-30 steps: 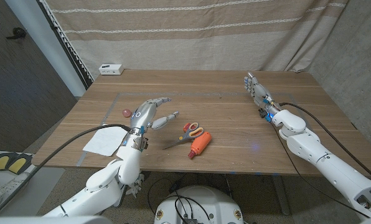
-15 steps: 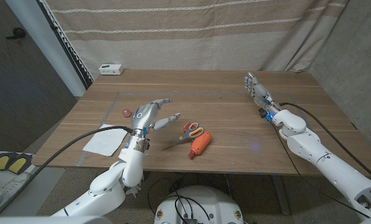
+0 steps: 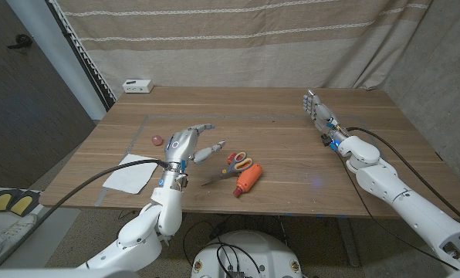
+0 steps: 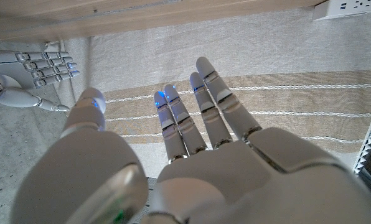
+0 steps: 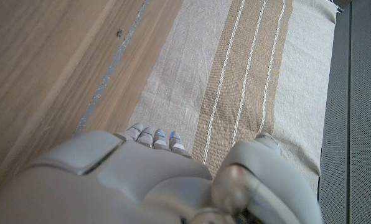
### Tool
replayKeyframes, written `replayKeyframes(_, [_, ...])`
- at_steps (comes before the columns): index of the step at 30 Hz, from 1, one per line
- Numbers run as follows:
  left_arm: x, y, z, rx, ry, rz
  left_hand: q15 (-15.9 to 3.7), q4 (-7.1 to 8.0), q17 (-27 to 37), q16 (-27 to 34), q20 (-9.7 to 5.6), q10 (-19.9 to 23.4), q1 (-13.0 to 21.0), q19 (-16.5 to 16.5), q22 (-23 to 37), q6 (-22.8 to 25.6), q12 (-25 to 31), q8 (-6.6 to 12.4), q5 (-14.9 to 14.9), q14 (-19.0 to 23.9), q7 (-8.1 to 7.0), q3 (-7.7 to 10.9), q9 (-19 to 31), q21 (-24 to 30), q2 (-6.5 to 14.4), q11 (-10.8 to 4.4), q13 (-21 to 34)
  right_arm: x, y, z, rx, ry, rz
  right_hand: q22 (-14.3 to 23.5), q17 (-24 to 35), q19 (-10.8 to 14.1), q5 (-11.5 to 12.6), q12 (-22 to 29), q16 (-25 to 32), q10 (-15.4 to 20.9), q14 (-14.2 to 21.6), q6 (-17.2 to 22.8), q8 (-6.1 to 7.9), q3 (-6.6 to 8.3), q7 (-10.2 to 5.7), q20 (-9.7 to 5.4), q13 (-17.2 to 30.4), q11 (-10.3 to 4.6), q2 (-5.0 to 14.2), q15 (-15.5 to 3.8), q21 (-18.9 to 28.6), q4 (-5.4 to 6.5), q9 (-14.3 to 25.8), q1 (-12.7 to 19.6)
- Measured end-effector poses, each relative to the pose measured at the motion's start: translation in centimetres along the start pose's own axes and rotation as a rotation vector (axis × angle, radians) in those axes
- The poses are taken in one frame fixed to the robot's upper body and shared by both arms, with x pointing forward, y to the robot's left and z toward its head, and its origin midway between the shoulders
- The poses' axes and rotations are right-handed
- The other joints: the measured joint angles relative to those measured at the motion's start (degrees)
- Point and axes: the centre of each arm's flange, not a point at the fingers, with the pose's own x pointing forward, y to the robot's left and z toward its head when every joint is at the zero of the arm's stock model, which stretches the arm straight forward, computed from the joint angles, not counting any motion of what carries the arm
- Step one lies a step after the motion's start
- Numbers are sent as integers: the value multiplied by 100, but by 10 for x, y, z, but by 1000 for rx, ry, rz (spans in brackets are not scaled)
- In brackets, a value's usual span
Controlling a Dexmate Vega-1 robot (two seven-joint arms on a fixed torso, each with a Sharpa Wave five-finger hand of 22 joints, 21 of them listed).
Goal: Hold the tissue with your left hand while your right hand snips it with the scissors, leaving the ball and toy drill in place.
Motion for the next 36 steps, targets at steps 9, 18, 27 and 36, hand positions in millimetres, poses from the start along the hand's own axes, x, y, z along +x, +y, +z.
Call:
replayKeyframes(9, [-3, -2, 6, 18, 7, -13, -49, -40, 92, 0, 86, -14, 546, -402, 27, -98, -3, 0, -158, 17, 68, 202, 107, -199, 201, -13, 133, -2, -1, 0, 3, 2, -7, 0, 0, 8, 0, 0, 0, -31, 13, -9, 0, 0, -9, 26, 0, 31, 0, 48, 0, 0, 0, 0])
replayKeyframes(18, [-4, -2, 12, 24, 9, -63, 22, 43, 185, -67, 162, -343, 631, -749, 54, -265, -116, 0, -339, -331, 144, 280, 239, -371, 179, -8, 272, -3, -2, 0, 4, 5, -10, 0, 0, 9, 0, 0, 0, -71, 13, -9, 0, 0, -9, 25, 0, 27, 22, 48, 0, 0, 0, 22])
replayKeyframes(27, [-6, -4, 16, 16, 19, -100, 32, 20, 226, -67, 173, -496, 716, -846, 58, -334, -116, 43, -395, -401, 355, 352, 360, -426, 226, 83, 354, -3, -2, -2, 10, 14, -7, 0, 0, 9, -40, 0, 0, -84, 13, -61, 0, 0, 1, 25, 0, 39, 22, 47, 0, 0, 0, 22])
replayKeyframes(36, [-9, -4, 23, -13, 42, -140, 24, -66, 273, -27, 190, -496, 1202, -1048, 80, -405, -116, 85, -529, -455, 468, 640, 488, -498, 409, 209, 446, -4, -3, -4, 13, 24, -1, 0, 0, 8, -62, -26, 0, -84, 13, -103, 0, 0, 3, 25, 0, 39, 22, 47, 0, 0, 0, 22])
